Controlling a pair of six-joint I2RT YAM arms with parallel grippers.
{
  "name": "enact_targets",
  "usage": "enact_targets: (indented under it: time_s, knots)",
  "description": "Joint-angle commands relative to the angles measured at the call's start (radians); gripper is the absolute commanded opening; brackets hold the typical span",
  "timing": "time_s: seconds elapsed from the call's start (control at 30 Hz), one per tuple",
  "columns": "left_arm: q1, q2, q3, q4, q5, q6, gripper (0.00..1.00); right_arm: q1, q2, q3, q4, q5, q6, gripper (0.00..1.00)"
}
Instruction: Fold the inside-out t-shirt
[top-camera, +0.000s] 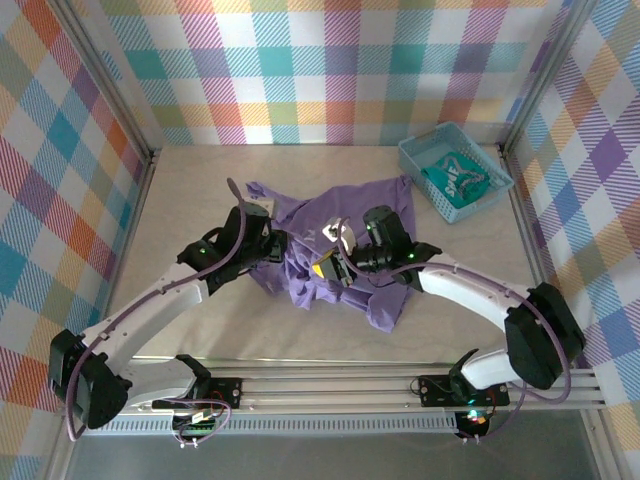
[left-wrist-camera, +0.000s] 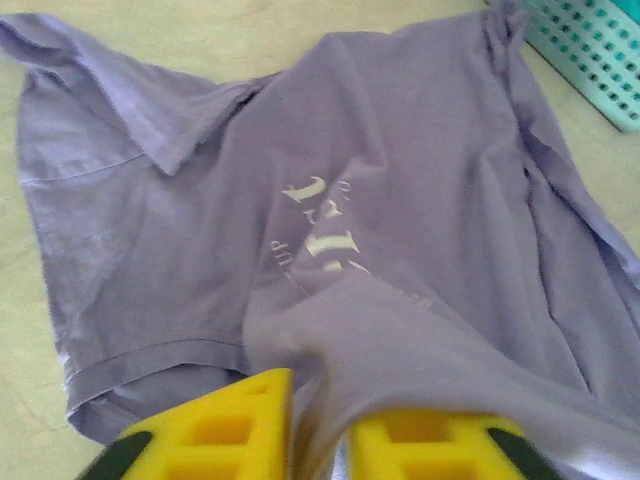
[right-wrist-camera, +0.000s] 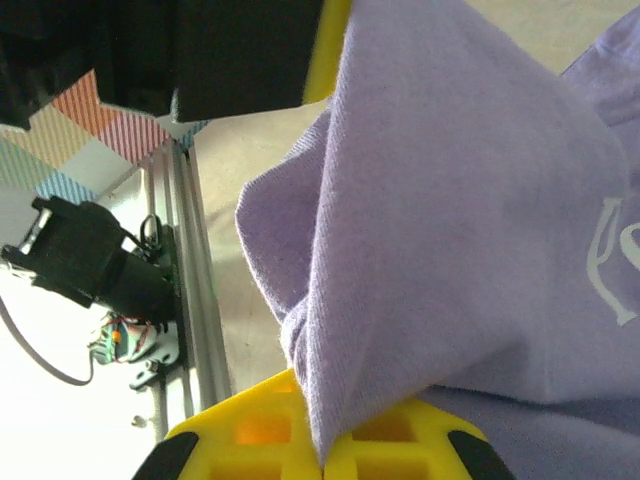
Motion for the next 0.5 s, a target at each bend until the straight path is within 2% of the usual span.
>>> enact_targets:
  time_s: [0.0,0.1,0.17,0.47]
  knots:
    - [0.008,-0.037,0.007,-0.014,-0.129,0.012,0.35,-0.012,0.020,0.041,0.086,-0.117,0.124,0.00]
    - [0.008,-0.132,-0.059,-0.013,-0.166,-0.012,0.55,-0.022,0.014,0.042,0.075,-0.130,0.152,0.00]
    - [0.009,-0.202,-0.110,0.000,-0.136,-0.030,0.65,-0.029,0.010,0.044,0.066,-0.133,0.161,0.00]
    - [0.003,-0.415,-0.338,0.227,0.246,-0.094,0.76,-0.072,0.030,0.079,0.041,-0.129,0.197,0.00]
